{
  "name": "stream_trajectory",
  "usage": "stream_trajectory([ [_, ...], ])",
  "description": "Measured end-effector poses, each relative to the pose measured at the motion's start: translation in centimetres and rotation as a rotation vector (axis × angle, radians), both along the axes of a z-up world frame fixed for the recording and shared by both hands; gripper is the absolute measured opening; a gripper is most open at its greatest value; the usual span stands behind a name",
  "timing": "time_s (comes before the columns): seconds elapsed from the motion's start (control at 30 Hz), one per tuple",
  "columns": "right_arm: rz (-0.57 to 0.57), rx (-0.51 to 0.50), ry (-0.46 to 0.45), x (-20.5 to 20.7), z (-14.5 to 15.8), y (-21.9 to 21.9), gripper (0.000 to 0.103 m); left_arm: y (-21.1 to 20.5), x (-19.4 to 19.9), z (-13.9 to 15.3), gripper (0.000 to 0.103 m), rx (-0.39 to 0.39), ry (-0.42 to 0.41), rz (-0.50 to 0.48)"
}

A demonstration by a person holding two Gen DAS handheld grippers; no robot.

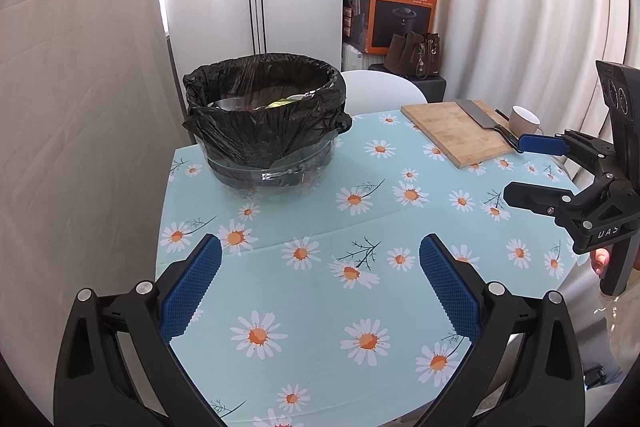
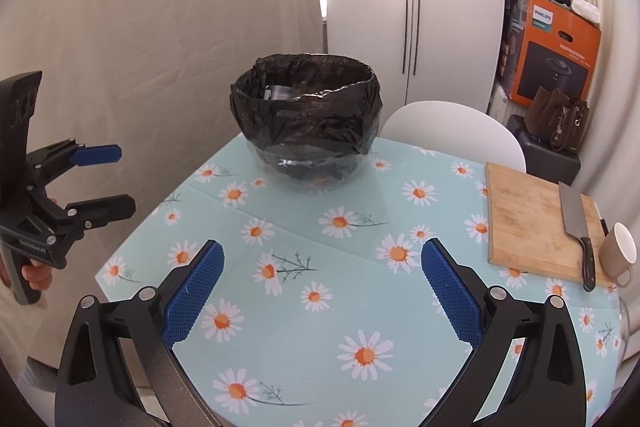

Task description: Collect trash

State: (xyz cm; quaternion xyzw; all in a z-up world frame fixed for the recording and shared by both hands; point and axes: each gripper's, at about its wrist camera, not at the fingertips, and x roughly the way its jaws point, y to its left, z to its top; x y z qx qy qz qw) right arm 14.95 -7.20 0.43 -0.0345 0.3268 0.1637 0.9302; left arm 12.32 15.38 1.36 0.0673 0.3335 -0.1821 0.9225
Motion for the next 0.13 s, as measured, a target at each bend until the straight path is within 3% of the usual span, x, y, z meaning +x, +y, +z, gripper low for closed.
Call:
stream_trajectory([
  [0.13,-0.008,0.0,0.001,0.15,-0.11,-0.05,0.095,0.51,0.12,0.08,0.097,-0.014,0.008,0.002],
])
